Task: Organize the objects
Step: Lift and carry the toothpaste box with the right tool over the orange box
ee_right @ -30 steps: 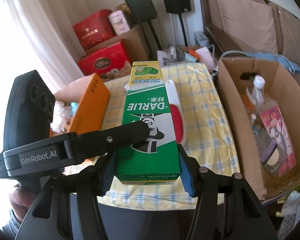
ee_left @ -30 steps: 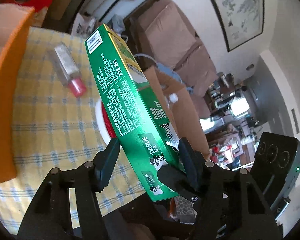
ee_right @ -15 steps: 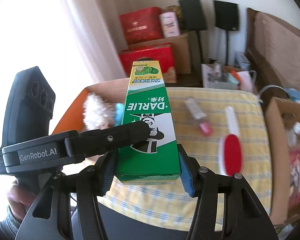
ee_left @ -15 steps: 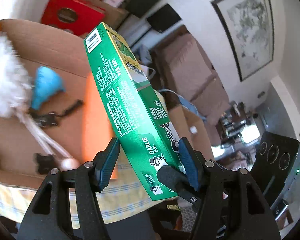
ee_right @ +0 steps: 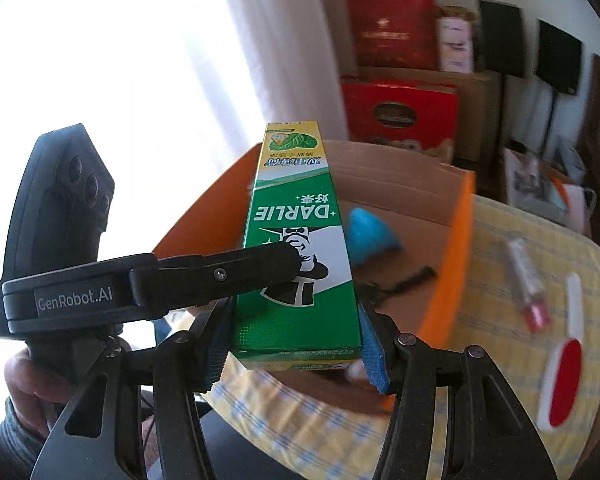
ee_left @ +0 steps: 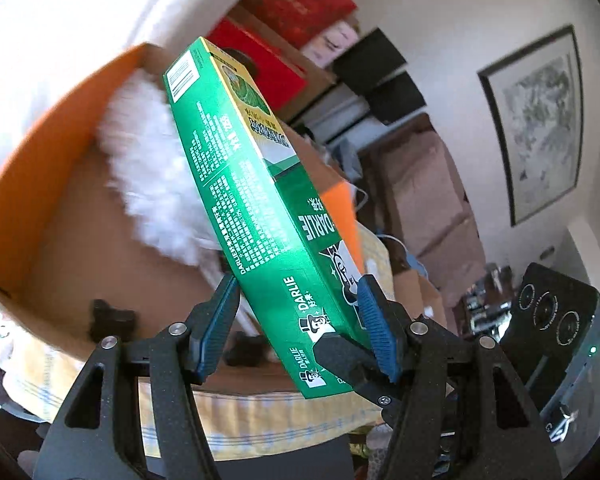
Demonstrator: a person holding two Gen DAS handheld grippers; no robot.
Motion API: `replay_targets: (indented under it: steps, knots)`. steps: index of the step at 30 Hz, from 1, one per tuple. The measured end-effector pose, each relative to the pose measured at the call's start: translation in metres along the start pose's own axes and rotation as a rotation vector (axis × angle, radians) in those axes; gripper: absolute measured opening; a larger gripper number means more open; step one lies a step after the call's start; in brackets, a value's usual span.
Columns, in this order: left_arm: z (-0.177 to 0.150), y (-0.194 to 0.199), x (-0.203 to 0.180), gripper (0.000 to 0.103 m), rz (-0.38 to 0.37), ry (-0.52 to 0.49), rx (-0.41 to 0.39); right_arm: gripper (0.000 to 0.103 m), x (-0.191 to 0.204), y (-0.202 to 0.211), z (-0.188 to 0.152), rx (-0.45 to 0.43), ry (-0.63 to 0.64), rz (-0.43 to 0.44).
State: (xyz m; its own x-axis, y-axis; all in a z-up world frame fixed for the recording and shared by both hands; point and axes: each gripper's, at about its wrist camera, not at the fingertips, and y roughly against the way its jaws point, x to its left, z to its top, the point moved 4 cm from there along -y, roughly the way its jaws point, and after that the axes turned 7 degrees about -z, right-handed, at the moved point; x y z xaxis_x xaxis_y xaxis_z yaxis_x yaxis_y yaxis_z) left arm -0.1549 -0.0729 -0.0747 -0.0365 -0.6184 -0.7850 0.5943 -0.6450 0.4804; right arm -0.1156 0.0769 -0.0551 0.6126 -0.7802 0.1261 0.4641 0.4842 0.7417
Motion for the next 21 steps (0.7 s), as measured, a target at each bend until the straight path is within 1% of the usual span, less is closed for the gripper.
replay_targets:
  steps: [3, 7, 10, 12, 16, 18, 21]
  knots:
    - [-0.001, 0.006, 0.017, 0.058, 0.014, 0.017, -0.009, 0.057, 0.014, -0.016, 0.0, 0.007, 0.045, 0.019]
    - [-0.002, 0.011, 0.024, 0.057, 0.042, -0.004, -0.01, 0.057, 0.021, -0.028, 0.0, 0.011, 0.062, 0.041]
    - [-0.005, 0.012, 0.027, 0.057, 0.064, -0.023, -0.001, 0.057, 0.024, -0.032, -0.004, 0.025, 0.076, 0.032]
    - [-0.006, 0.014, 0.028, 0.06, 0.082, -0.034, -0.002, 0.057, 0.022, -0.034, -0.006, 0.029, 0.095, 0.011]
    - [-0.006, 0.016, 0.03, 0.061, 0.085, -0.032, -0.004, 0.057, 0.016, -0.036, -0.007, 0.044, 0.11, 0.009]
    - [-0.007, 0.019, 0.032, 0.061, 0.086, -0.024, -0.007, 0.057, 0.014, -0.038, -0.007, 0.059, 0.149, 0.013]
    - [-0.01, 0.022, 0.033, 0.061, 0.084, -0.02, -0.004, 0.057, 0.016, -0.041, -0.01, 0.077, 0.241, 0.001]
